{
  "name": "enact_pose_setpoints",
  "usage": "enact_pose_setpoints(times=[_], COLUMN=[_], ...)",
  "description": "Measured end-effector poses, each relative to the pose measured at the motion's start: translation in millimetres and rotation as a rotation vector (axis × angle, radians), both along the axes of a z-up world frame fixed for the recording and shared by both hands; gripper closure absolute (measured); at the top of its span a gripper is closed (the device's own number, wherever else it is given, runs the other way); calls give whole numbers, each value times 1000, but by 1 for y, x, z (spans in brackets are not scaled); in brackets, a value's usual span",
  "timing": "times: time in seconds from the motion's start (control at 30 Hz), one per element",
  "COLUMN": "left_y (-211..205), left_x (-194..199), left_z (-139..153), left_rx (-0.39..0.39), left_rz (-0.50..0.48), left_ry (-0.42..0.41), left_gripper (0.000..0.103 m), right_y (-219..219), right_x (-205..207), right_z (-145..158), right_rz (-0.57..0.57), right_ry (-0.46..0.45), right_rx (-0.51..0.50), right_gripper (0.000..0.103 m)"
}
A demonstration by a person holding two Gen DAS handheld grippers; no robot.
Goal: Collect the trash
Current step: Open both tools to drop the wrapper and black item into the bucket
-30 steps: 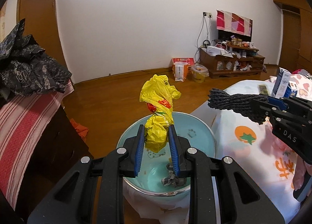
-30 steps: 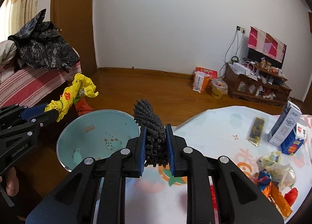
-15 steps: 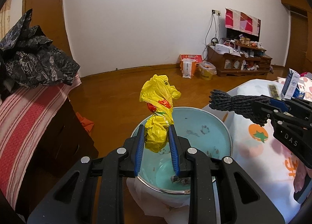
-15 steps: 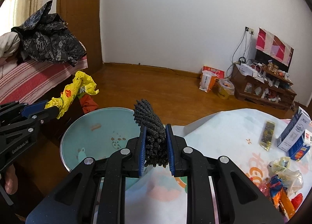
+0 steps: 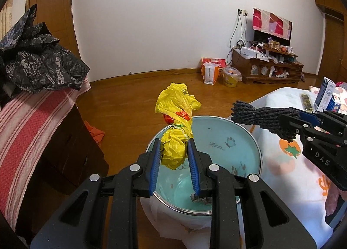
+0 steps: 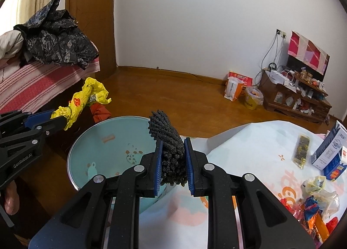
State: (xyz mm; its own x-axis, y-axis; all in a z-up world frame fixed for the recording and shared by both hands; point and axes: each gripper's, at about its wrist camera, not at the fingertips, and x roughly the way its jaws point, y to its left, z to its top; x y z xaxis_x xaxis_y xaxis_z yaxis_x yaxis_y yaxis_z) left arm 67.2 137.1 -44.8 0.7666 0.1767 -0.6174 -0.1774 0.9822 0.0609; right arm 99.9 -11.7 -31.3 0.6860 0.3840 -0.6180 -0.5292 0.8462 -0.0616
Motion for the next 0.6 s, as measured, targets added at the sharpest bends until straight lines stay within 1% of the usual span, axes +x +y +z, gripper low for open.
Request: enact_pose_setpoints(times=[0.03, 0.13, 0.17, 0.2, 0.23, 0.37, 0.43, 0.53, 0.6], left_y=[0, 0, -1, -1, -3, -6, -8, -19, -29], left_x=[1, 1, 2, 3, 4, 6, 6, 4, 3], left_z=[-1, -2, -3, -4, -6, -14, -18, -22, -26], left_rx=[-5, -20, -26, -34, -44, -49, -52, -39, -32], left_rz=[-1, -16, -22, -33, -48, -59, -57, -71, -90], left_ry=[3, 3, 5, 8, 16, 41, 53, 59, 69], left_gripper=[77, 71, 65, 63, 61, 59, 55, 49, 47], right_y=[2, 8, 10, 11, 12, 9, 2, -14, -32], right_x=[1, 3, 4, 4, 5, 5, 3, -4, -13], right_z=[-1, -7, -8, -11, -13, -18, -16, -9, -3], right_rz=[3, 28, 32, 32, 31, 19, 4, -38, -73], right_ry=[3, 31, 32, 35, 43, 53, 47, 29, 7], right_rx=[-1, -8, -10, -13, -10, -13, -7, 3, 1], right_gripper=[83, 79, 74, 61, 58, 58, 56, 54, 54])
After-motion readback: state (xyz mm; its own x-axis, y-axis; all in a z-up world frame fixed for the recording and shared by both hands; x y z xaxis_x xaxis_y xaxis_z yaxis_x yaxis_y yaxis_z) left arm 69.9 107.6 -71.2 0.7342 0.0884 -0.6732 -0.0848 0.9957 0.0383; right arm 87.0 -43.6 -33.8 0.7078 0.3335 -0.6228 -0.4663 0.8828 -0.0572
